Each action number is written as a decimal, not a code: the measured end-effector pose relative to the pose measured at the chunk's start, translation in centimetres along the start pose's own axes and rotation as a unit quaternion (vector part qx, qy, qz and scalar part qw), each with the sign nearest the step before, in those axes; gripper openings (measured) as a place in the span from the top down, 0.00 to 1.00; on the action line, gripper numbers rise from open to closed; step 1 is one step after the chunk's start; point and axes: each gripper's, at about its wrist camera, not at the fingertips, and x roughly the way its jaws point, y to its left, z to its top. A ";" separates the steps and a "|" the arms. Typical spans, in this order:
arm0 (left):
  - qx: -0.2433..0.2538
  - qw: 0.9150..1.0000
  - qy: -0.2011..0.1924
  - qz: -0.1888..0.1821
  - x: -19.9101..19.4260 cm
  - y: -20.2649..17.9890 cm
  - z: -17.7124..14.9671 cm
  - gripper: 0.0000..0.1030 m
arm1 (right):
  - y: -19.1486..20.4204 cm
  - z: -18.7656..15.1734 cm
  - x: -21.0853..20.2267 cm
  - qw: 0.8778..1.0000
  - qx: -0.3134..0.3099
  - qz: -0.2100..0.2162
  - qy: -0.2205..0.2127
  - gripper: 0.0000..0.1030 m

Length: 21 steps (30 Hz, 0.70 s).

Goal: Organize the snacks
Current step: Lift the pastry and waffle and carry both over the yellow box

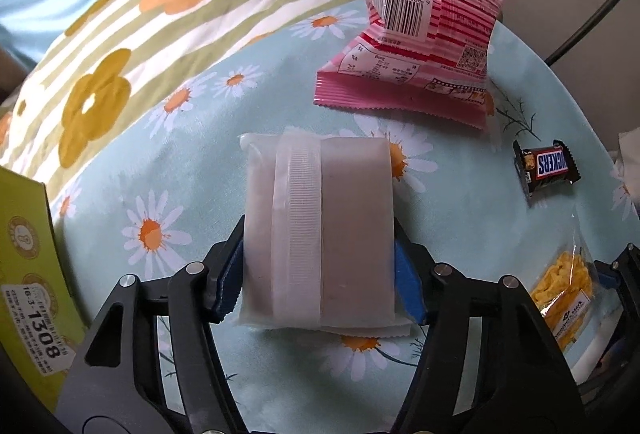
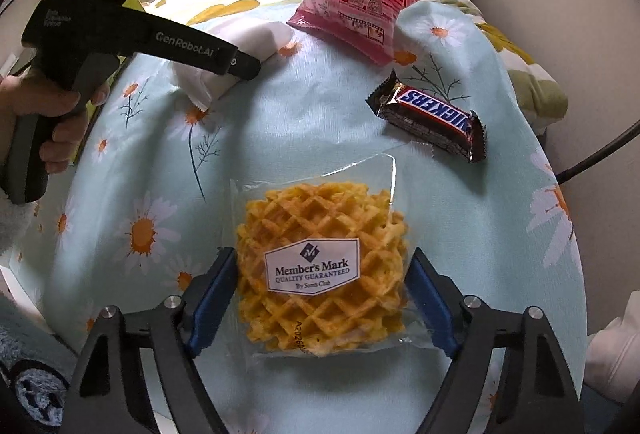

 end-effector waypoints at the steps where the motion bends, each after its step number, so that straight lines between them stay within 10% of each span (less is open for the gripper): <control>1: 0.000 1.000 0.001 -0.002 -0.1 0.0 0.0 0.42 | -0.2 0.1 0.1 1.000 0.001 0.000 -0.001 0.25; 21: -0.072 0.993 -0.095 -0.007 -13.0 -0.7 -1.5 0.43 | -2.6 3.2 -8.9 0.996 0.019 0.035 -0.079 0.26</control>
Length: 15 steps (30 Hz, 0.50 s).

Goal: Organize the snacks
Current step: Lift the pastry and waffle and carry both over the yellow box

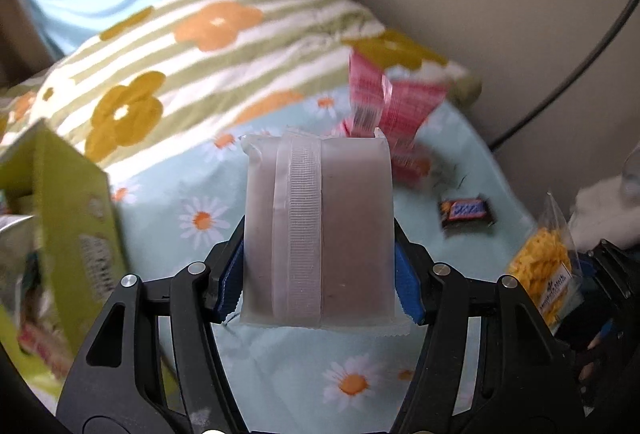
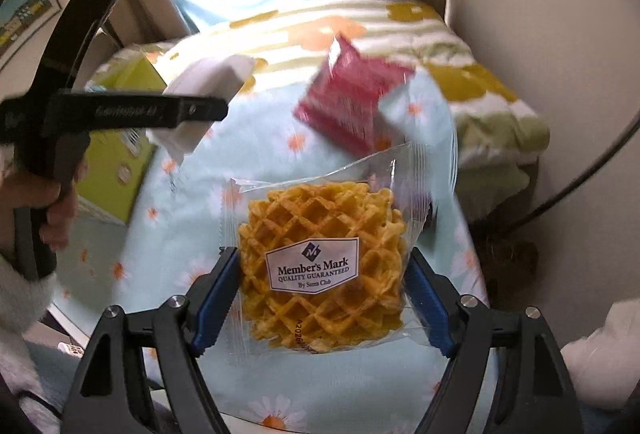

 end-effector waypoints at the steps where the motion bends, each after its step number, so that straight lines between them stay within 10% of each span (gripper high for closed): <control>1: -0.011 1.000 -0.012 0.000 -1.3 0.2 0.1 0.43 | 0.2 0.8 -0.7 1.000 -0.008 0.001 -0.008 0.26; 15: -0.141 0.982 -0.110 0.063 -14.7 9.7 -2.4 0.43 | 8.8 9.5 -3.8 0.989 -0.093 0.090 -0.065 0.26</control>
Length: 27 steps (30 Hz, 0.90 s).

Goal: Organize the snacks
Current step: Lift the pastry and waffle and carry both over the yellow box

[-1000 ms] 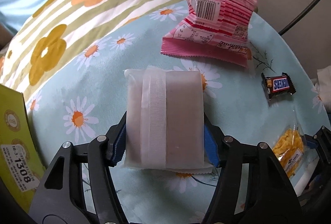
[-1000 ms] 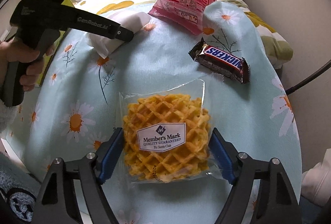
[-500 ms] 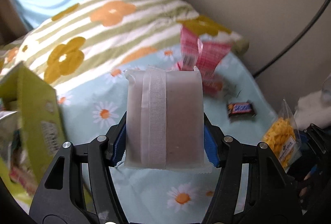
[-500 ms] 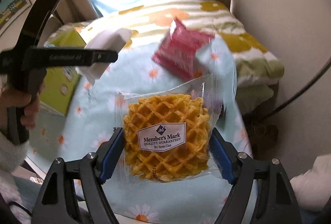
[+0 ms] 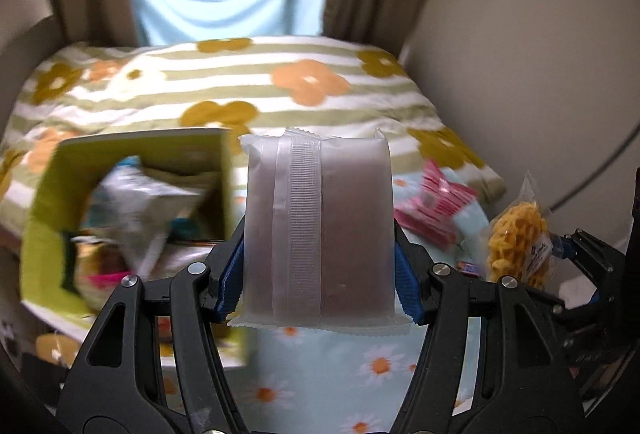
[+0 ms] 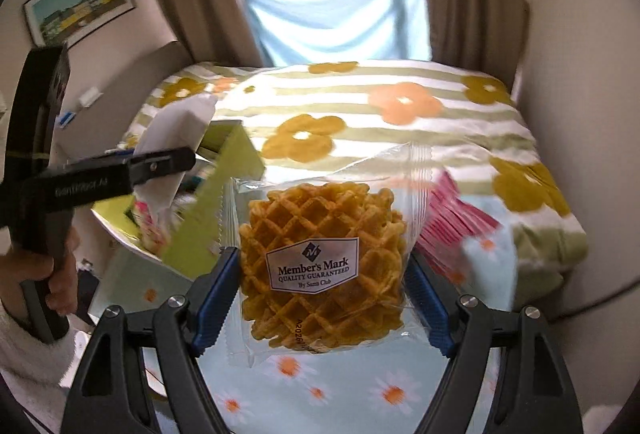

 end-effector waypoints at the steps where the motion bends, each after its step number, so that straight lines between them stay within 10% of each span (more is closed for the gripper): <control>1: -0.008 1.000 -0.004 0.006 -0.6 1.4 0.0 0.43 | 1.1 0.7 0.4 1.000 -0.005 0.008 0.001 0.26; 17: -0.045 0.996 0.009 0.071 -4.0 22.6 -1.9 0.43 | 16.8 5.7 10.3 0.998 -0.015 0.064 0.008 0.26; 27: -0.024 0.998 0.055 0.037 -0.7 26.2 -5.4 0.42 | 20.8 4.6 13.2 0.998 0.015 0.039 0.036 0.26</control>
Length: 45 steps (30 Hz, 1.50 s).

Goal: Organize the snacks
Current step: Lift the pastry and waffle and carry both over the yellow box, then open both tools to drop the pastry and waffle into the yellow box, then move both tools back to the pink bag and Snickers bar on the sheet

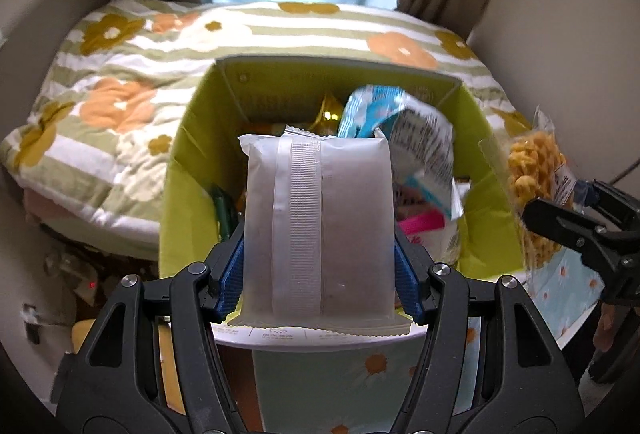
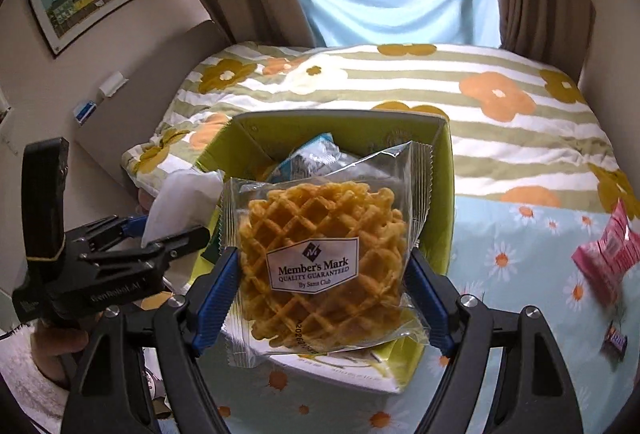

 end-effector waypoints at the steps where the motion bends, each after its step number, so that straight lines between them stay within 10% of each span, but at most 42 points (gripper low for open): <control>1: 0.002 1.000 0.003 -0.003 0.3 0.1 -0.2 0.42 | 0.0 0.0 0.0 1.000 0.003 -0.004 0.002 0.26; 3: -0.002 1.000 0.011 -0.009 0.9 0.5 -0.4 0.40 | 0.0 -0.1 0.1 1.000 0.010 -0.011 0.006 0.26; 6: -0.002 1.000 0.001 -0.007 1.0 0.7 -0.7 0.00 | -0.2 -0.2 0.3 1.000 0.018 -0.017 0.010 0.26; 19: -0.001 1.000 0.006 0.027 0.2 1.4 -1.6 0.00 | 0.2 -0.6 1.3 0.999 0.021 -0.030 -0.002 0.23; 28: 0.009 0.999 0.000 0.041 0.2 0.7 -2.0 0.00 | -0.5 -2.3 2.2 0.997 0.035 -0.060 -0.028 0.00; 45: 0.022 0.999 -0.003 0.037 -1.6 0.1 -2.4 0.00 | 0.2 -3.1 -0.5 0.997 0.039 -0.066 -0.026 0.00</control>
